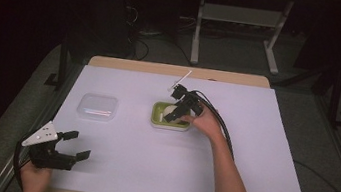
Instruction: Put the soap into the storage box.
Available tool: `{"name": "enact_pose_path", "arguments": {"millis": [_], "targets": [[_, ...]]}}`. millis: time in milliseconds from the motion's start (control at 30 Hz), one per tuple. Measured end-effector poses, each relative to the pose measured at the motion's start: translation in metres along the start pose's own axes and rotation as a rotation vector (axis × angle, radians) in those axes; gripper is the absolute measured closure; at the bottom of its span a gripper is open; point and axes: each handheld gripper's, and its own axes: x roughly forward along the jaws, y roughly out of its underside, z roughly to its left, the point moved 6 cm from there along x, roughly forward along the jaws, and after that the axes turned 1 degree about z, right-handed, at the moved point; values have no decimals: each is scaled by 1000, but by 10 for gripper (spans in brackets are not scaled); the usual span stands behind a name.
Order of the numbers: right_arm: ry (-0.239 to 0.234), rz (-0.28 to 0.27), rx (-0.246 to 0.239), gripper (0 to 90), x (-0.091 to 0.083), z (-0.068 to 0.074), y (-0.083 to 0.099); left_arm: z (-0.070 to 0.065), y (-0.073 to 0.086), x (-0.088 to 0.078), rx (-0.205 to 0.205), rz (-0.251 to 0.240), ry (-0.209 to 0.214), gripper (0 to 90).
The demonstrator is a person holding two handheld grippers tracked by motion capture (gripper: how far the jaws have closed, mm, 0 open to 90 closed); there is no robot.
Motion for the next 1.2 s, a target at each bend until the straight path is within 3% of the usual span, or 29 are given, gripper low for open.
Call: {"name": "enact_pose_path", "arguments": {"millis": [300,733,900,967,1200], "targets": [[-13,-19,22,220,-10,-2,4,-1,0,1,-3,-2,2,132],[-34,-57,11,214,-30,5,8,-1,0,1,0,6,2,133],[-37,-63,14,214,-37,9,13,-1,0,1,-2,3,1,133],[-28,-89,-1,224,-40,10,16,-1,0,1,-3,5,1,133],[-39,-110,20,220,-47,12,30,-2,0,2,2,6,3,133]]}}
